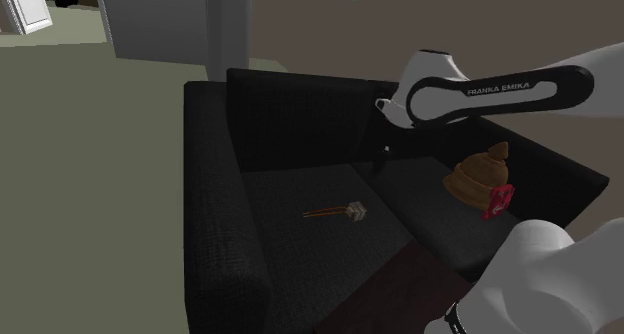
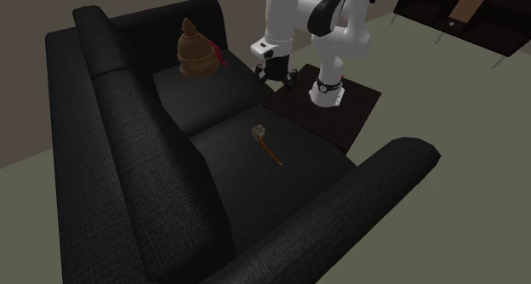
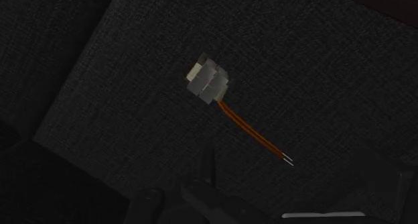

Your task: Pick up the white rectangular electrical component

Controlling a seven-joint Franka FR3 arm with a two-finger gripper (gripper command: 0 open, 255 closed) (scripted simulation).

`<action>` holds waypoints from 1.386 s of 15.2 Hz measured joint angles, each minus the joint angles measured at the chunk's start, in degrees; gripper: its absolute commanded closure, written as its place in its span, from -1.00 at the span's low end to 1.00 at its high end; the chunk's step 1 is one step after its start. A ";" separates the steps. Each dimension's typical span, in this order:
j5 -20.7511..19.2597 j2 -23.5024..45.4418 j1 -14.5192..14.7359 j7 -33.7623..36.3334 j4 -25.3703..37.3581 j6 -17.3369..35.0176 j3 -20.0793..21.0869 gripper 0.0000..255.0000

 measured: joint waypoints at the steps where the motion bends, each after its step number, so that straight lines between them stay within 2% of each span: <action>1: -0.12 1.59 0.66 -2.69 -0.08 1.60 -1.06 -1.00; 7: 1.97 14.31 5.76 -19.09 -0.11 13.30 -6.56 -1.00; 12: 9.45 27.83 10.08 -35.97 2.58 22.44 -9.37 -1.00; 16: 17.13 37.18 10.34 -50.30 4.50 28.04 -7.71 -1.00; 21: 22.96 43.36 8.43 -57.00 5.81 32.10 -4.90 -1.00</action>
